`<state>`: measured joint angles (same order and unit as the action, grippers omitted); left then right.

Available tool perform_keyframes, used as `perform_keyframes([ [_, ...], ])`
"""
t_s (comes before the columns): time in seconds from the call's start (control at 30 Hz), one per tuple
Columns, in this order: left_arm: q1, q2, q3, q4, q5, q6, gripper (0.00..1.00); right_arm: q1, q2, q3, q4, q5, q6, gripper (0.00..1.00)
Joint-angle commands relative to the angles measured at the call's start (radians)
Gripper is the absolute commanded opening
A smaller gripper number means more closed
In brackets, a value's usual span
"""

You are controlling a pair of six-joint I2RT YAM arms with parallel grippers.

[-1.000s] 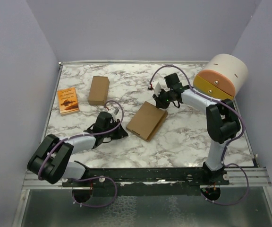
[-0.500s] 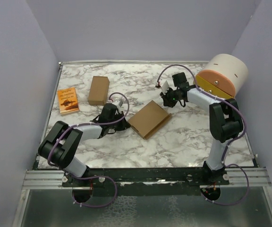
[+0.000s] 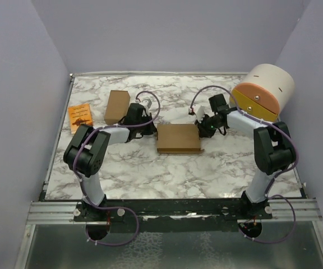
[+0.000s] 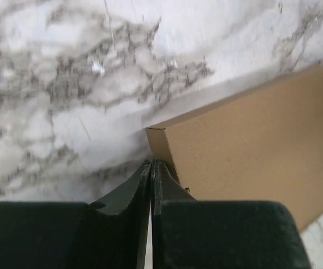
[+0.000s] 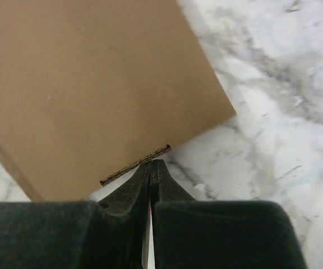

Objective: Fold the paper box

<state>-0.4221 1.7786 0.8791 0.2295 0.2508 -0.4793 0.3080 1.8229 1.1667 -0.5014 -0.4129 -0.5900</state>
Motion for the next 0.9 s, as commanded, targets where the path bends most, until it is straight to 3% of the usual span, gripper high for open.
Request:
perform_keyframes([
  [0.0, -0.009, 0.116, 0.152, 0.013, 0.083, 0.053, 0.07, 0.02, -0.08, -0.066, -0.09, -0.209, -0.063, 0.01],
  [0.33, -0.006, 0.349, 0.485, -0.065, 0.196, 0.07, 0.11, 0.036, -0.101, -0.108, -0.17, -0.4, -0.151, 0.03],
  [0.57, -0.008, 0.425, 0.649, -0.12, 0.236, 0.062, 0.27, 0.052, -0.146, -0.1, -0.225, -0.484, -0.243, 0.12],
  [0.77, 0.005, 0.216, 0.449, 0.01, 0.072, 0.115, 0.44, 0.052, -0.276, -0.108, -0.253, -0.576, -0.323, 0.35],
  [0.87, 0.012, 0.041, 0.26, 0.125, 0.031, 0.175, 0.49, 0.052, -0.346, -0.122, -0.179, -0.65, -0.336, 0.67],
])
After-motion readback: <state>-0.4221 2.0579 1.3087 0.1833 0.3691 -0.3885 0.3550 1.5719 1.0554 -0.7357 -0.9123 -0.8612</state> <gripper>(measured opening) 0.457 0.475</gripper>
